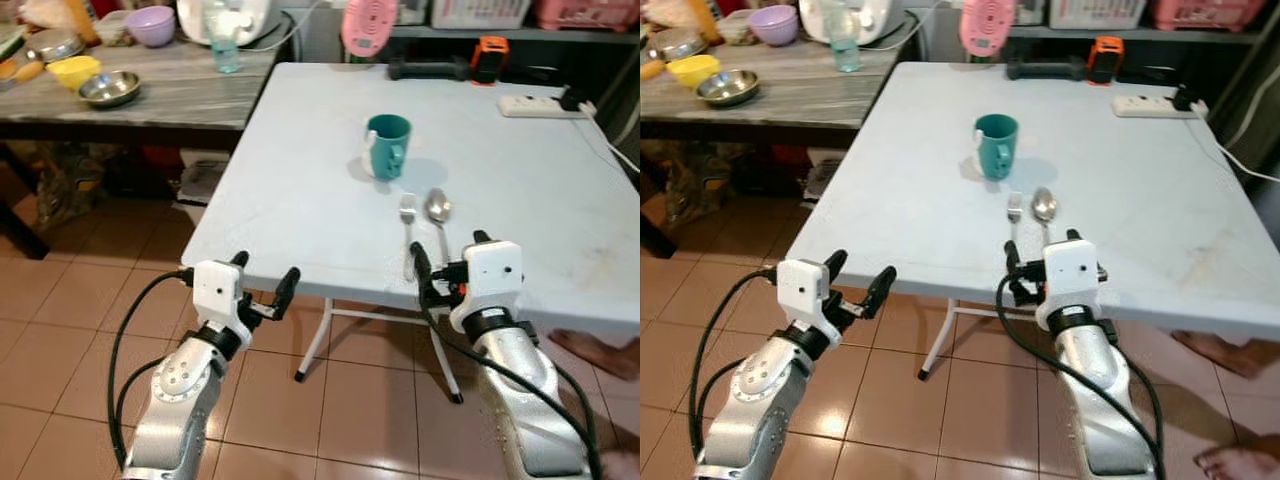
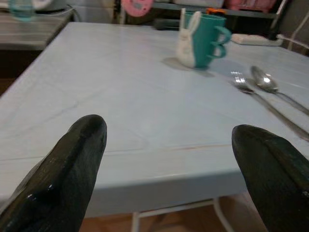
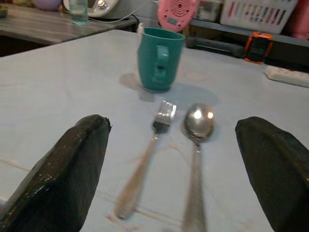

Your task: Setting the table

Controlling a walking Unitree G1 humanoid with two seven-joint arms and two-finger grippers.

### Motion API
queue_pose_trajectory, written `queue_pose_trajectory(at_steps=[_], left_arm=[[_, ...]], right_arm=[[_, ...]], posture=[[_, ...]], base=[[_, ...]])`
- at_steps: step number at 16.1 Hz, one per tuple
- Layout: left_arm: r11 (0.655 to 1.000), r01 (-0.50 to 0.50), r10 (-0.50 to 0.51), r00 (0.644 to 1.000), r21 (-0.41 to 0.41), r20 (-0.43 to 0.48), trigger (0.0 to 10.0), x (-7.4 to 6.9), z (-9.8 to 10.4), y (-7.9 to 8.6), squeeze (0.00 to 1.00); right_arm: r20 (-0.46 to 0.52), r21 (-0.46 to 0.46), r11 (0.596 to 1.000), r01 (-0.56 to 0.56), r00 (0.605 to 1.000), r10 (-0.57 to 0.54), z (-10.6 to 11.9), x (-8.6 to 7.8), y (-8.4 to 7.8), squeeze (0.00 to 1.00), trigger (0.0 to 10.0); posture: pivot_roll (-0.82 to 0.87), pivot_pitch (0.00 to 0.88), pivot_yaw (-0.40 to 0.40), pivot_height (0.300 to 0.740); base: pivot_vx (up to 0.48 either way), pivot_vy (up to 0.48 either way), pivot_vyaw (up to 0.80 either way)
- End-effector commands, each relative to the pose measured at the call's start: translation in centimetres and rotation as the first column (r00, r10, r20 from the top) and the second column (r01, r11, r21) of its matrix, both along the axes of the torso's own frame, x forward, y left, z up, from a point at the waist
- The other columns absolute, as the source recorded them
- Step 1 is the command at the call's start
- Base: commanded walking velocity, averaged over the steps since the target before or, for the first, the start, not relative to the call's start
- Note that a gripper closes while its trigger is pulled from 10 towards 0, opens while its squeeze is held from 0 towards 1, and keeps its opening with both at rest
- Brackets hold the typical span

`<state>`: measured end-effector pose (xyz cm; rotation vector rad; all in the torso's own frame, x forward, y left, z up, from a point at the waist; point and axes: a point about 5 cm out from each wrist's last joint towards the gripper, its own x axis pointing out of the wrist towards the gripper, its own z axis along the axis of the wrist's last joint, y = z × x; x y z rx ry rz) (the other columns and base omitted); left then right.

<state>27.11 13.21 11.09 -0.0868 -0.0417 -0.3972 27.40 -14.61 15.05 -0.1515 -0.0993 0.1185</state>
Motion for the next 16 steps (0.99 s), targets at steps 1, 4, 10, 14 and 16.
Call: queue_pose_trajectory(at_steps=[1,4,10,14,16], left_arm=[[1.0,0.017,-0.017,1.0,0.0,0.003,10.0,0.0,0.2,-0.2,0.0],[1.0,0.023,-0.023,1.0,0.004,0.003,10.0,0.0,0.2,-0.2,0.0],[0.999,0.032,-0.032,0.999,0.013,0.0,10.0,0.0,0.3,-0.3,0.0],[0.999,0.034,-0.034,0.999,-0.003,-0.006,10.0,-0.2,0.3,-0.3,0.0],[1.0,0.019,-0.019,1.0,0.019,-0.007,10.0,-0.3,0.1,0.2,0.0]], right_arm=[[-0.022,-0.002,1.0,0.027,0.999,-0.027,-0.4,0.0,-0.6,0.0,10.0],[-0.022,-0.01,0.998,0.054,0.998,-0.054,-0.4,0.2,-0.8,0.0,10.0],[-0.025,0.005,0.996,0.089,0.996,-0.089,-0.9,0.3,-0.9,0.0,10.0],[-0.037,0.008,1.0,0.023,0.999,-0.023,-1.1,-0.2,0.1,0.0,10.0],[-0.033,0.042,0.999,-0.013,0.999,0.014,-0.8,0.0,0.7,0.0,10.0]], posture=[[-0.06,0.115,0.052,0.74],[-0.06,0.115,0.053,0.74],[-0.06,0.118,0.059,0.74],[-0.06,0.127,0.063,0.74],[-0.06,0.133,0.06,0.74]], base=[[0.319,0.0,0.0],[0.322,0.0,0.0],[0.322,0.0,0.0],[0.232,0.0,0.0],[0.0,0.0,0.0]])
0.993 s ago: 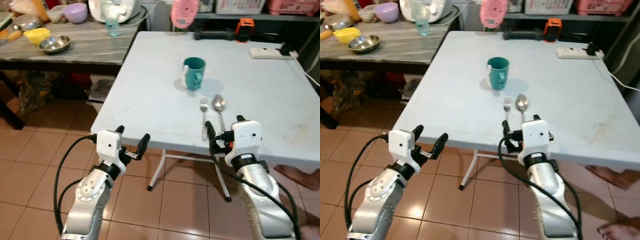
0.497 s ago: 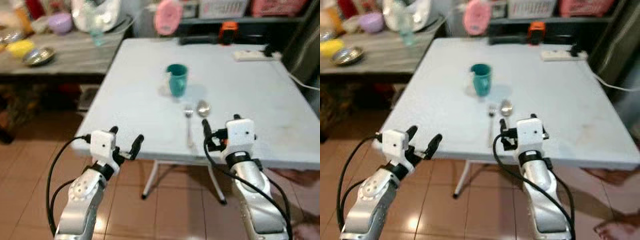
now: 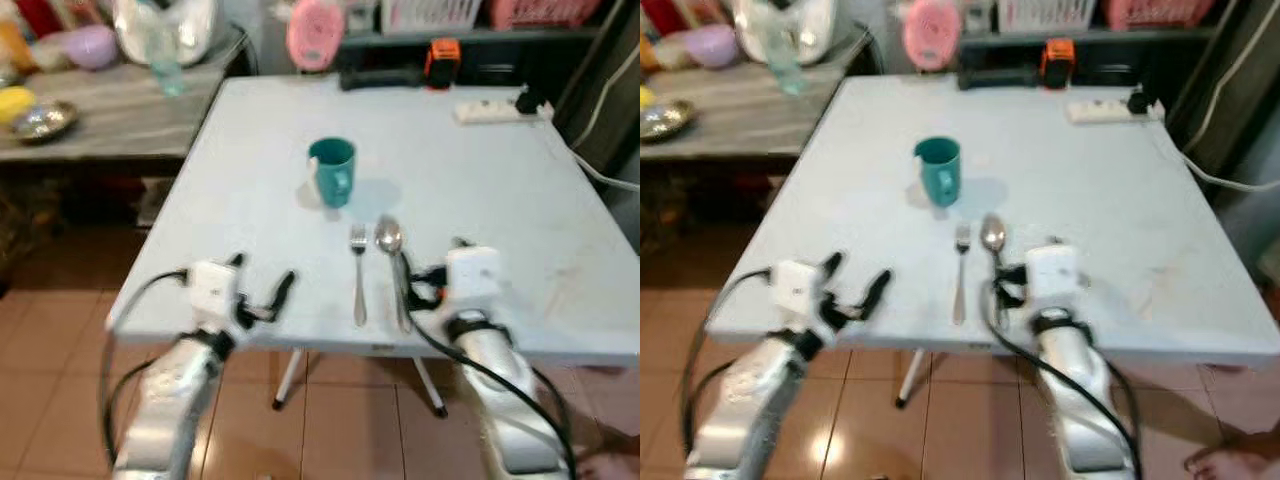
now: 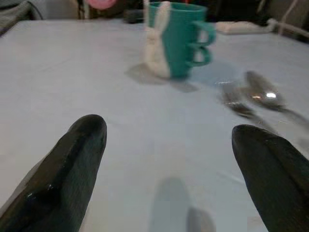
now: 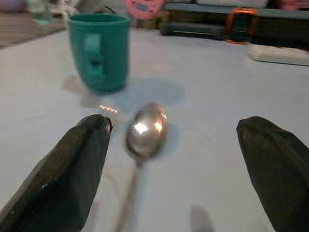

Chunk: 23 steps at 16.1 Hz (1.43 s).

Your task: Setting the table

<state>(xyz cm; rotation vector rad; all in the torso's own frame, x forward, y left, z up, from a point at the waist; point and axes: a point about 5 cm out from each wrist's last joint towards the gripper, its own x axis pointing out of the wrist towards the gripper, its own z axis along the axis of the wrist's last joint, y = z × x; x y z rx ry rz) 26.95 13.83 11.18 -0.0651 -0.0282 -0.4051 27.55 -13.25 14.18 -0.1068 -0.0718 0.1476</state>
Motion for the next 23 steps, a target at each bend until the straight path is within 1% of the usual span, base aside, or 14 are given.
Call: queue_pose_trajectory(at_steps=[1,3,4,7,8,9,11,12,14,16,17,20,21,23], left_arm=[[1.0,0.012,-0.012,1.0,0.009,-0.003,10.0,-0.3,-0.1,-0.1,0.0],[1.0,0.014,-0.014,1.0,0.027,-0.004,10.0,-0.5,-0.3,0.1,0.0],[0.999,0.016,-0.016,1.0,0.046,-0.005,10.0,-1.0,-0.4,0.6,0.0],[0.997,0.024,-0.022,0.999,0.07,-0.027,10.0,-1.9,-0.8,1.5,0.0],[0.996,0.031,-0.029,0.999,0.082,-0.033,10.0,-2.2,-0.8,1.7,0.0],[0.995,0.037,-0.034,0.999,0.09,-0.036,10.0,-2.4,-0.9,1.8,0.0],[0.994,0.048,-0.044,0.998,0.1,-0.041,10.0,-2.7,-1.0,1.7,0.0],[0.994,0.05,-0.046,0.998,0.098,-0.043,10.0,-2.8,-1.0,1.7,0.0],[0.993,0.067,-0.062,0.997,0.095,-0.051,10.0,-3.1,-1.1,1.6,0.0],[0.993,0.083,-0.079,0.996,0.088,-0.052,10.0,-3.2,-1.0,1.5,0.0],[0.989,0.126,-0.123,0.991,0.071,-0.056,10.0,-3.2,-0.9,1.2,0.0],[0.979,0.202,-0.2,0.979,0.036,-0.047,10.0,-3.4,-0.4,0.5,0.0],[0.974,0.223,-0.222,0.974,0.043,-0.046,10.0,-3.4,-0.3,0.4,0.0],[0.973,0.225,-0.223,0.974,0.049,-0.047,10.0,-3.4,-0.3,0.5,0.0]], right_arm=[[0.006,0.006,1.0,0.0,1.0,0.0,0.3,0.2,-0.1,0.0,10.0],[0.015,0.017,1.0,-0.023,1.0,0.023,0.6,0.5,0.6,0.0,10.0],[0.025,0.03,0.998,-0.053,0.998,0.053,1.0,1.0,1.4,0.0,10.0],[0.027,0.062,0.993,-0.101,0.995,0.1,1.4,1.6,2.8,0.0,10.0],[0.032,0.062,0.99,-0.128,0.992,0.126,1.6,1.9,3.8,0.0,10.0],[0.024,0.091,0.986,-0.14,0.99,0.138,1.6,2.0,4.2,0.0,10.0],[-0.002,0.112,0.986,-0.12,0.993,0.121,1.3,2.3,4.5,0.0,10.0],[-0.029,0.103,0.99,-0.094,0.995,0.098,0.8,2.4,4.4,0.0,10.0],[-0.081,0.115,0.992,-0.055,0.995,0.064,-0.3,2.5,4.3,0.0,10.0],[-0.105,0.124,0.991,-0.046,0.993,0.06,-0.8,2.6,4.3,0.0,10.0],[-0.137,0.15,0.989,-0.019,0.99,0.04,-1.4,2.8,4.4,0.0,10.0],[-0.144,0.158,0.987,-0.016,0.989,0.039,-1.3,3.3,5.1,0.0,10.0],[-0.157,0.17,0.985,-0.008,0.987,0.035,-1.3,3.5,5.4,0.0,10.0],[-0.184,0.193,0.981,0.025,0.983,0.012,-1.4,3.9,5.7,0.0,10.0]], posture=[[-0.06,0.136,0.062,0.74],[-0.05,0.142,0.064,0.74],[-0.04,0.152,0.065,0.74],[-0.02,0.171,0.066,0.74],[-0.01,0.178,0.064,0.74],[-0.01,0.179,0.064,0.74],[0.0,0.184,0.064,0.74],[0.01,0.188,0.065,0.74],[0.01,0.19,0.069,0.74],[0.01,0.192,0.072,0.74],[0.01,0.193,0.074,0.74],[0.0,0.19,0.076,0.74],[0.0,0.187,0.075,0.74],[0.0,0.184,0.075,0.74]], base=[[0.0,0.0,0.0],[0.0,0.0,0.0],[0.0,0.0,0.0],[0.0,0.0,0.0],[0.0,0.0,0.0],[0.0,0.0,0.0],[0.0,0.0,0.0],[0.0,0.0,0.0],[0.0,0.0,0.0],[0.0,0.0,0.0],[0.0,0.0,0.0],[0.0,0.0,0.0],[0.0,0.0,0.0],[0.0,0.0,0.0]])
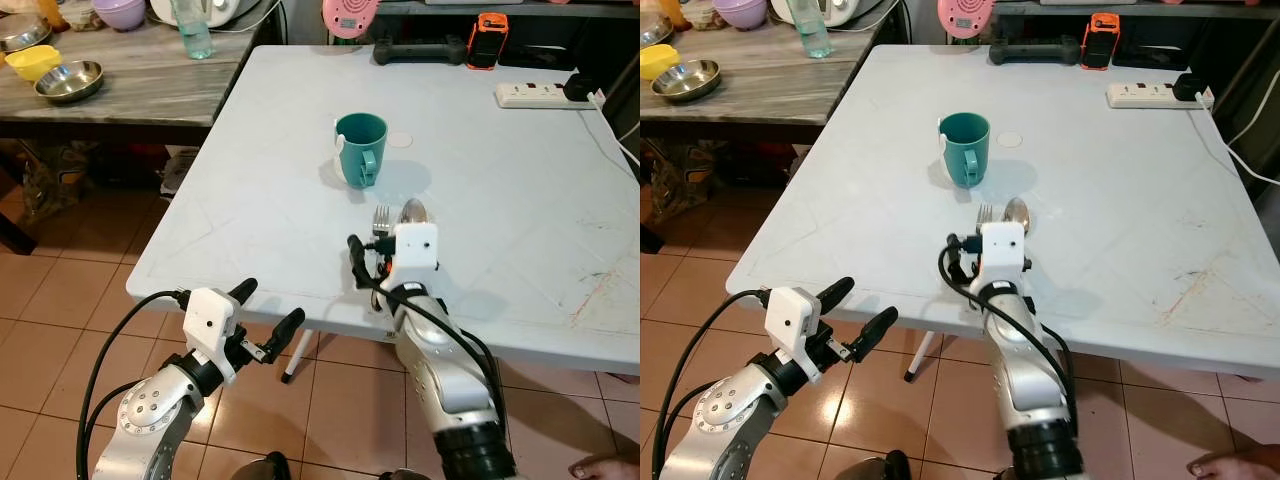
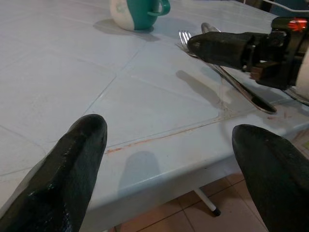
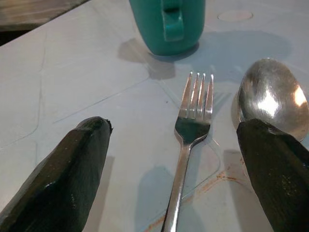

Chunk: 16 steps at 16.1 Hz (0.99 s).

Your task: Setting the table

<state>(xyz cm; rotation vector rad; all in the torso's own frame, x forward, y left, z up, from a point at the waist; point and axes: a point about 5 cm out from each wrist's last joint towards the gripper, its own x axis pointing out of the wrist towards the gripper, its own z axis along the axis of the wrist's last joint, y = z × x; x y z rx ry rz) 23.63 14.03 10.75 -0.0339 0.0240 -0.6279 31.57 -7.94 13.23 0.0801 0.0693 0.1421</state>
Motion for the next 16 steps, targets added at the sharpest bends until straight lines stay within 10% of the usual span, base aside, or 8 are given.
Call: queue_pose_trajectory(at_steps=[1,4,6,8,16], left_arm=[[1.0,0.0,0.001,1.0,0.013,-0.002,10.0,0.0,0.1,0.3,0.0],[1.0,0.001,-0.001,1.0,0.011,-0.005,10.0,0.1,0.1,0.3,0.0],[1.0,0.001,-0.001,1.0,0.008,-0.008,10.0,0.1,0.1,0.1,0.0],[1.0,0.004,-0.003,1.0,0.01,-0.01,10.0,0.0,0.0,0.2,0.0],[0.999,0.034,-0.033,0.999,0.021,-0.024,10.0,0.1,-0.1,0.2,0.0]], right_arm=[[-0.026,0.017,1.0,-0.001,1.0,0.002,-0.3,0.0,0.8,0.0,10.0],[-0.037,0.003,1.0,0.007,0.999,-0.007,-0.1,0.3,1.5,0.0,10.0],[-0.126,0.045,0.998,0.032,0.992,-0.026,-1.2,0.4,1.3,0.0,1.6],[-0.169,0.053,0.998,0.031,0.985,-0.022,-1.8,0.2,1.4,0.0,0.0],[-0.329,0.063,0.992,0.114,0.94,-0.087,-1.7,-0.5,-0.5,0.0,0.0]], posture=[[0.0,0.184,0.075,0.74],[0.0,0.184,0.075,0.74],[0.0,0.184,0.075,0.74],[0.01,0.18,0.071,0.74],[0.0,0.18,0.083,0.74]], base=[[0.0,0.0,0.0],[0.0,0.0,0.0],[0.0,0.0,0.0],[0.0,0.0,0.0],[0.0,0.0,0.0]])
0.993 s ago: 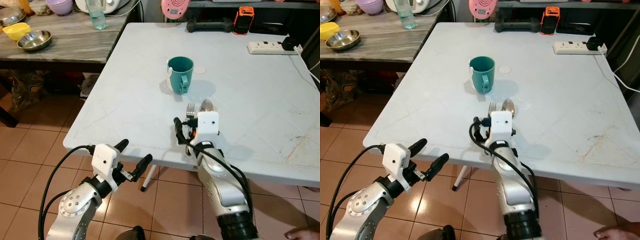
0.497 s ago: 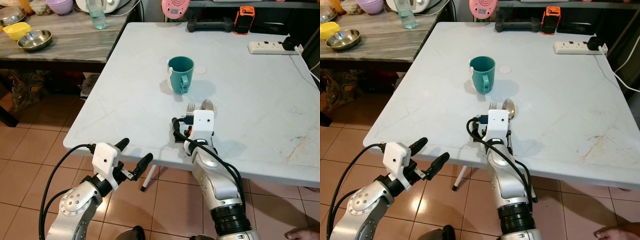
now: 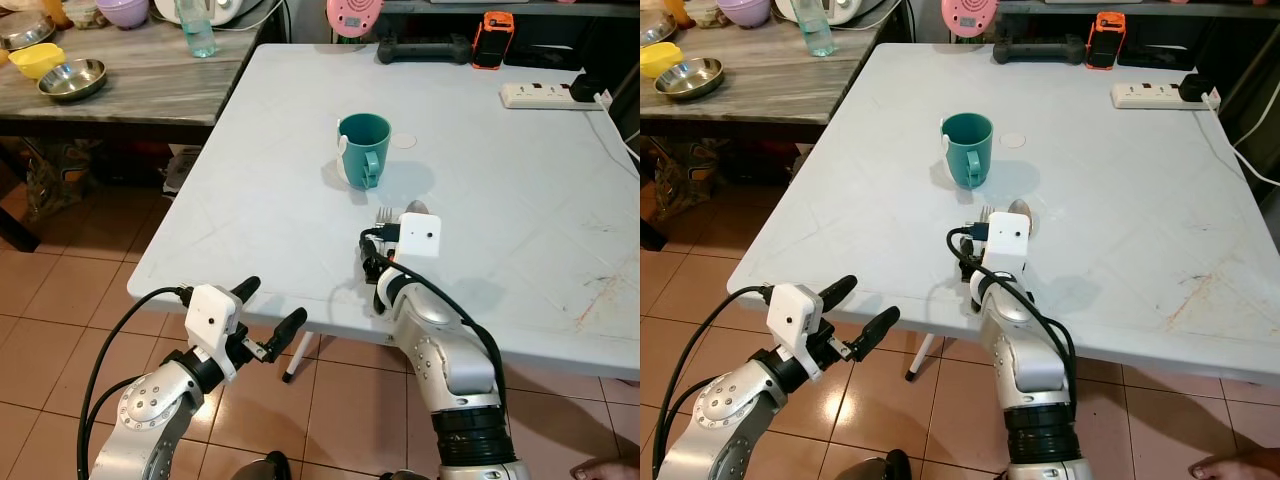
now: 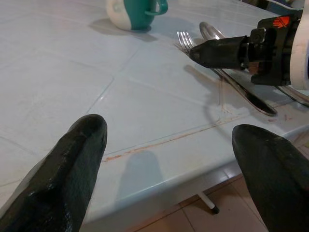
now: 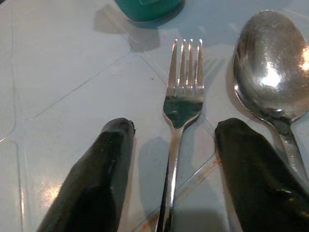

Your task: Setting the table

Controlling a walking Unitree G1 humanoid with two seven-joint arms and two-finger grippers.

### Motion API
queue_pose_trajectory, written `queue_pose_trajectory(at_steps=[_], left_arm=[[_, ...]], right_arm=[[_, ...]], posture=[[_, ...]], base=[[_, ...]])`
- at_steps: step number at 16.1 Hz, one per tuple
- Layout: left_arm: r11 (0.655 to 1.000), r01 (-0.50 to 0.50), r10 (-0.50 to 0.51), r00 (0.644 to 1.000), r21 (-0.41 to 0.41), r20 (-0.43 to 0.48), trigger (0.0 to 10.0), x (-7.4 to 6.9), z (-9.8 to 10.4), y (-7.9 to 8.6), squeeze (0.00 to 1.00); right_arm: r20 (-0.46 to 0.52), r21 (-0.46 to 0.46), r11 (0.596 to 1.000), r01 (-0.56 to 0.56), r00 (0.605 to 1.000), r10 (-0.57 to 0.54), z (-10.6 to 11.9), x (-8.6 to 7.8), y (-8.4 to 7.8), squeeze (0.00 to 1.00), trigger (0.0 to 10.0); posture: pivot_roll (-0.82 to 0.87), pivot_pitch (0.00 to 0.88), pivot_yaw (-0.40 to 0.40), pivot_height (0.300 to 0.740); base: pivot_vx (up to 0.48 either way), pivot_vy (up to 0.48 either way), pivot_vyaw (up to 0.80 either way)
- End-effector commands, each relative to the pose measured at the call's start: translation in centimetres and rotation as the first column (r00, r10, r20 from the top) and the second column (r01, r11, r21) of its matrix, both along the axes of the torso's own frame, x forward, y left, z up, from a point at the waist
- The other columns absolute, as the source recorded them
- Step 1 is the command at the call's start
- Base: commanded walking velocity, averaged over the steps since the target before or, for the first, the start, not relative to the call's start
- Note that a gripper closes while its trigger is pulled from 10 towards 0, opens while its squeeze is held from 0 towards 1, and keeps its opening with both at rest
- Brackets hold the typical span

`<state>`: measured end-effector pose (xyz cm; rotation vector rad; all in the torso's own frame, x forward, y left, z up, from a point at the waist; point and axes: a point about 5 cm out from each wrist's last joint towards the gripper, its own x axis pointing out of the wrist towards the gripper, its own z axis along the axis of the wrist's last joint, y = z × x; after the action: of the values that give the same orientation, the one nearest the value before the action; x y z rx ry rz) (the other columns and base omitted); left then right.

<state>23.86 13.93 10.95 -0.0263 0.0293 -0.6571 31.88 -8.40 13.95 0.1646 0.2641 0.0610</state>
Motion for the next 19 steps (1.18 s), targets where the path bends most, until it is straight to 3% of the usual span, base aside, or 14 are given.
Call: queue_pose_trajectory(at_steps=[1,5,7,9,14,19], left_arm=[[1.0,0.019,-0.018,1.0,0.015,-0.024,10.0,-0.2,-0.3,0.1,0.0],[0.999,0.048,-0.047,0.998,0.02,-0.033,10.0,-0.3,-0.1,-0.2,0.0],[0.998,0.055,-0.054,0.998,0.023,-0.043,10.0,-0.3,-0.2,-0.3,0.0],[0.998,0.058,-0.056,0.997,0.024,-0.054,10.0,-0.3,-0.4,-0.4,0.0],[0.998,0.062,-0.059,0.995,0.028,-0.081,10.0,-0.2,-1.2,-0.5,0.0],[0.998,0.064,-0.061,0.993,0.028,-0.098,10.0,-0.3,-2.0,-0.6,0.0]], right_arm=[[-0.161,0.013,0.999,0.039,0.986,-0.036,-2.5,-1.0,-0.3,0.0,0.0],[-0.253,0.026,0.999,0.026,0.967,-0.019,-3.1,-1.3,-0.5,0.0,0.0],[-0.253,0.009,1.0,0.007,0.968,-0.004,-3.0,-1.1,-0.5,0.0,0.0],[-0.267,0.069,0.997,-0.045,0.962,0.062,-2.9,-0.7,-0.3,0.0,0.0],[-0.267,-0.07,0.987,-0.147,0.956,0.124,-2.9,0.5,-0.9,0.0,0.0],[-0.286,-0.069,0.986,-0.149,0.95,0.123,-3.6,0.6,-1.4,0.0,0.0]], posture=[[0.0,0.182,0.086,0.74],[0.0,0.182,0.089,0.74],[-0.01,0.182,0.087,0.74],[-0.01,0.179,0.086,0.74],[-0.01,0.179,0.078,0.74],[-0.01,0.181,0.074,0.74]], base=[[0.0,0.0,0.0],[0.0,0.0,0.0],[0.0,0.0,0.0],[0.0,0.0,0.0],[0.0,0.0,0.0],[0.0,0.0,0.0]])
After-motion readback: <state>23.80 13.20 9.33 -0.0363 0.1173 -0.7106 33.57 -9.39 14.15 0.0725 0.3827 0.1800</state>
